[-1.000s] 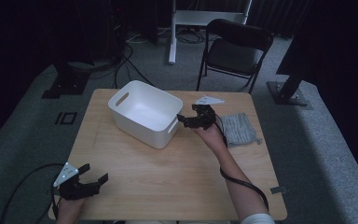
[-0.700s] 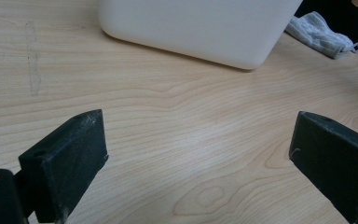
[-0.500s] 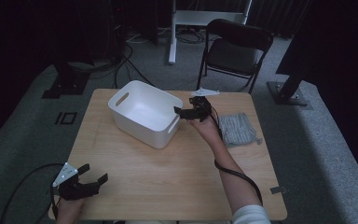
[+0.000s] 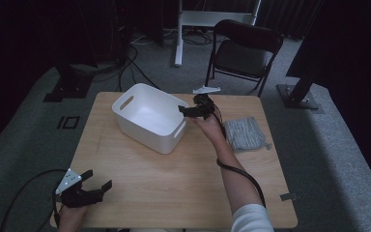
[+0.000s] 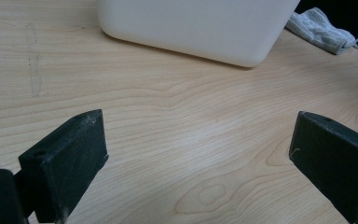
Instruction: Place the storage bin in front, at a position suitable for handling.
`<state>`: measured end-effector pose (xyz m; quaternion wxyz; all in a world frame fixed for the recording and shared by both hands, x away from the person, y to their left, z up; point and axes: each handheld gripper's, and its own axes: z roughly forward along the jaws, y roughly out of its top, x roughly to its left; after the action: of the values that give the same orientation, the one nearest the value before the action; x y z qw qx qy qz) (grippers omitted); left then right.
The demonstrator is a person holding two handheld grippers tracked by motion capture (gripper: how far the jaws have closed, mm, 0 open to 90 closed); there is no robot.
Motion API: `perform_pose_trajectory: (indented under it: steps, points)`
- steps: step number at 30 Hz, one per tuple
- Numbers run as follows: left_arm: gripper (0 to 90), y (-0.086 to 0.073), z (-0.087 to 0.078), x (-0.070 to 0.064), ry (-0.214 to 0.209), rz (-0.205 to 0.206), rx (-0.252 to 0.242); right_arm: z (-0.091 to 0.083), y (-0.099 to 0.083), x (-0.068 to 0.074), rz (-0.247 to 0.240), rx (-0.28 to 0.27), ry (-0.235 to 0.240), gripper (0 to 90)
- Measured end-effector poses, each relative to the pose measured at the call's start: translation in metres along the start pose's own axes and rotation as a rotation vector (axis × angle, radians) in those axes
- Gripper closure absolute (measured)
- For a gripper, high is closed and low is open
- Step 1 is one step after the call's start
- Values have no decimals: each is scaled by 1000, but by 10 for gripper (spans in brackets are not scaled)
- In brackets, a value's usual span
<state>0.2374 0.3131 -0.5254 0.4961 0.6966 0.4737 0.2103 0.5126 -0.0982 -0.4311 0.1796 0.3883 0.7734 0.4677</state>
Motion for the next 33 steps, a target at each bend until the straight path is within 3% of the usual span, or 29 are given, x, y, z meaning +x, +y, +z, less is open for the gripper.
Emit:
perform_pose_trajectory:
  steps: [3, 4, 8, 14, 22, 24, 33]
  points:
    - [38, 0, 0, 0, -1, -1, -1, 3, 1, 0, -5, 8, -4, 249]
    - [38, 0, 0, 0, 0, -2, -1, 6, 2, 0, -8, 27, 8, 348]
    - [38, 0, 0, 1, -5, -4, 0, 10, 3, 1, -33, 47, 0, 453]
    - [38, 0, -1, 1, -5, -8, -4, 17, 4, 1, 6, 85, 1, 624]
    - [38, 0, -1, 0, 0, -3, -5, 23, 6, 8, -39, 136, -54, 765]
    - [39, 0, -1, 1, -2, -4, -5, 23, 8, 7, -25, 139, -58, 793]
    - [39, 0, -2, 0, 0, -4, -6, 23, 10, 6, -25, 153, -55, 811]
